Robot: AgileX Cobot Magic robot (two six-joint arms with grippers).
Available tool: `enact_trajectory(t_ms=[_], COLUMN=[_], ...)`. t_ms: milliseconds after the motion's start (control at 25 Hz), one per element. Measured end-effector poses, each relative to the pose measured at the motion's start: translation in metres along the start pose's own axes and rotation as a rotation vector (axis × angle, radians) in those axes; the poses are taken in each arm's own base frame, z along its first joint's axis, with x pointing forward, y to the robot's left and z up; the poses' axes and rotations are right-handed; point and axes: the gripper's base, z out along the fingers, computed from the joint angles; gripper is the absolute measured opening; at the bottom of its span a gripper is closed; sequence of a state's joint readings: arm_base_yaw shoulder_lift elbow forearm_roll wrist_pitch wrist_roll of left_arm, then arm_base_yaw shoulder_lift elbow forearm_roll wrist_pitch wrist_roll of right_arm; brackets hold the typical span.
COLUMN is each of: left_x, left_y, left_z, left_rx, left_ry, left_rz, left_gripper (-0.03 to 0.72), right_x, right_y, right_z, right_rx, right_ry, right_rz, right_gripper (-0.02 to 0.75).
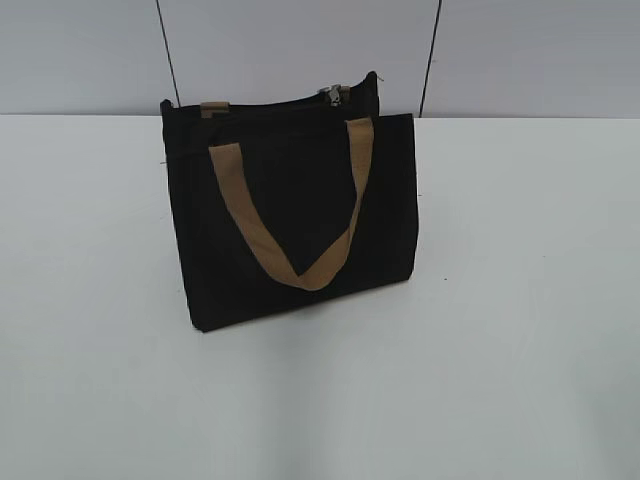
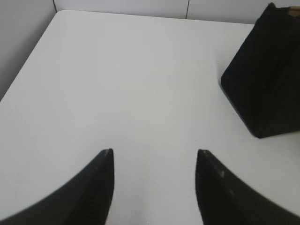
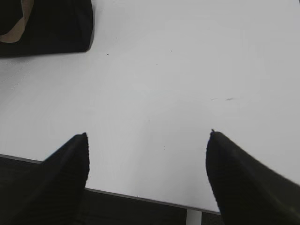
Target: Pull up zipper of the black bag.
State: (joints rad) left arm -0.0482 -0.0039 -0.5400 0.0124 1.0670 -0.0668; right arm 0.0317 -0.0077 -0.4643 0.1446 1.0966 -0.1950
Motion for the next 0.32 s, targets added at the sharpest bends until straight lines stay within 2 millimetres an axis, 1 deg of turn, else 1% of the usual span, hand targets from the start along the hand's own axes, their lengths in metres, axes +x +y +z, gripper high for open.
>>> enact_trajectory(t_ms=[160,320], left_x=[0.0,0.0], left_y=[-0.0005,-0.0005], left_z=[0.0,0.0], left_rx=[-0.041,-0.047], left_ry=[-0.002,-0.003], left_rz=[-0.019,-0.022], left_gripper=[0.401,0.385], right_x=[0.0,0.0], right_y=[0.0,0.0], right_z=[0.0,0.0], right_rx=[0.0,0.0], right_ry=[0.0,0.0], right_rz=[0.001,0.001], right_gripper=[0.589,0.589])
